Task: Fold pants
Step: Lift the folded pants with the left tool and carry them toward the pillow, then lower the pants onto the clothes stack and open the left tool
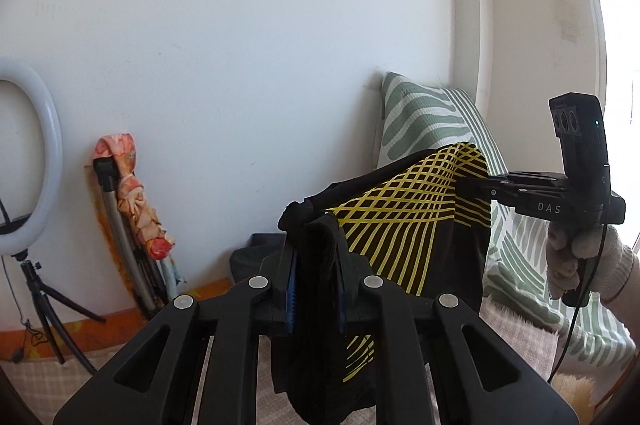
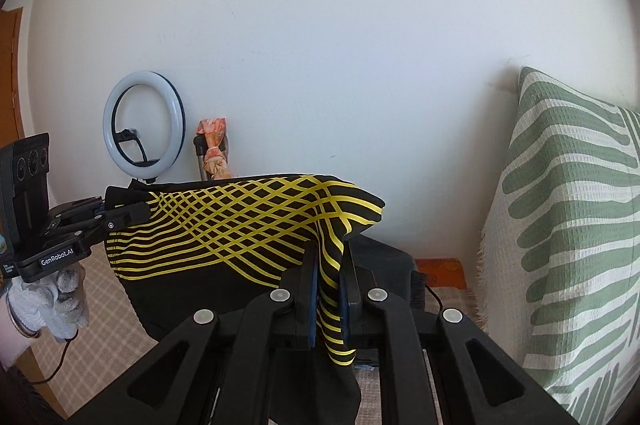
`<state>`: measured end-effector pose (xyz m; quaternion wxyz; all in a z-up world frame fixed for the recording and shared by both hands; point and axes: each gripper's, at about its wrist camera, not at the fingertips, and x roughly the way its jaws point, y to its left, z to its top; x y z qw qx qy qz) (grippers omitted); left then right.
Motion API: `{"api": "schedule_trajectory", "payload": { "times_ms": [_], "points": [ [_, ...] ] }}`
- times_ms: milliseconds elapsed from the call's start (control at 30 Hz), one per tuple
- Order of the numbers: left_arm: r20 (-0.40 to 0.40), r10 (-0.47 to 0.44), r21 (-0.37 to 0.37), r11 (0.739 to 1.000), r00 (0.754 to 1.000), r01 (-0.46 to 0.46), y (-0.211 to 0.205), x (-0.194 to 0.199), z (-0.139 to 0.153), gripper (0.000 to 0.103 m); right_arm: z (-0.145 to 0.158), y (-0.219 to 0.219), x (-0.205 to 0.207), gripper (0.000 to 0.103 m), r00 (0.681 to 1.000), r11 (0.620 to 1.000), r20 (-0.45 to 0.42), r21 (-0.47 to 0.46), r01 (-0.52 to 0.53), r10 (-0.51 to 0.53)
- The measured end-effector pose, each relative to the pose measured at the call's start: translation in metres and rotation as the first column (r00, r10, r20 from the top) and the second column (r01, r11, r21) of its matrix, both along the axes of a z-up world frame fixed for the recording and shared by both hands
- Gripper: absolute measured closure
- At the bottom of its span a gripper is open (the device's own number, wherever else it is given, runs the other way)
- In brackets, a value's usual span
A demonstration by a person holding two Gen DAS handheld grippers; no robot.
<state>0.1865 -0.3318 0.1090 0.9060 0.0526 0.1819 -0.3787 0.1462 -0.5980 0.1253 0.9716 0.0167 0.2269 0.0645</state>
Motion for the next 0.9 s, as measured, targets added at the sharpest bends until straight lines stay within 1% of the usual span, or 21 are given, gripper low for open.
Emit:
{"api": "schedule_trajectory", "payload": {
  "times_ms": [67,167,267,367,500,600,767,867,900],
  "points": [
    [-0.007,-0.006,0.010,1.000,1.000,0.006,-0.014,0.010,-0.008,0.090,-0.003,-0.010,0.016,0.097,1.000,1.000,-0.006,-0.027,0.008,-0.008],
    [-0.022,-0.007,0.015,1.000,1.000,0.007,-0.029,0.027,-0.022,0.090,-0.012,-0.024,0.044,0.097,1.000,0.999,-0.028,-0.032,0.007,-0.008],
    [-0.032,0.008,0.032,0.999,0.999,-0.007,-0.041,0.049,-0.037,0.090,-0.031,-0.035,0.078,0.097,0.998,0.999,-0.066,-0.038,0.005,-0.007],
    [-0.079,0.025,0.030,0.999,0.997,-0.022,-0.048,0.077,-0.053,0.090,-0.053,-0.040,0.109,0.097,0.995,0.998,-0.103,-0.059,0.007,-0.013],
    [-0.145,0.051,0.030,0.998,0.988,-0.047,-0.053,0.115,-0.076,0.090,-0.084,-0.043,0.152,0.097,0.988,0.998,-0.150,-0.061,0.015,-0.024],
    [-0.179,0.077,0.038,0.997,0.981,-0.071,-0.055,0.138,-0.089,0.090,-0.101,-0.041,0.180,0.097,0.984,0.996,-0.175,-0.086,0.013,-0.028],
    [-0.200,0.117,0.090,0.991,0.973,-0.100,-0.063,0.163,-0.110,0.090,-0.123,-0.038,0.214,0.097,0.977,0.994,-0.211,-0.105,0.015,-0.037],
    [-0.216,0.137,0.091,0.989,0.967,-0.120,-0.065,0.173,-0.118,0.089,-0.134,-0.039,0.227,0.095,0.973,0.991,-0.221,-0.127,0.043,-0.071],
    [-0.219,0.140,0.094,0.988,0.966,-0.122,-0.066,0.175,-0.120,0.089,-0.136,-0.040,0.231,0.093,0.970,0.990,-0.228,-0.131,0.054,-0.083]
  ]
}}
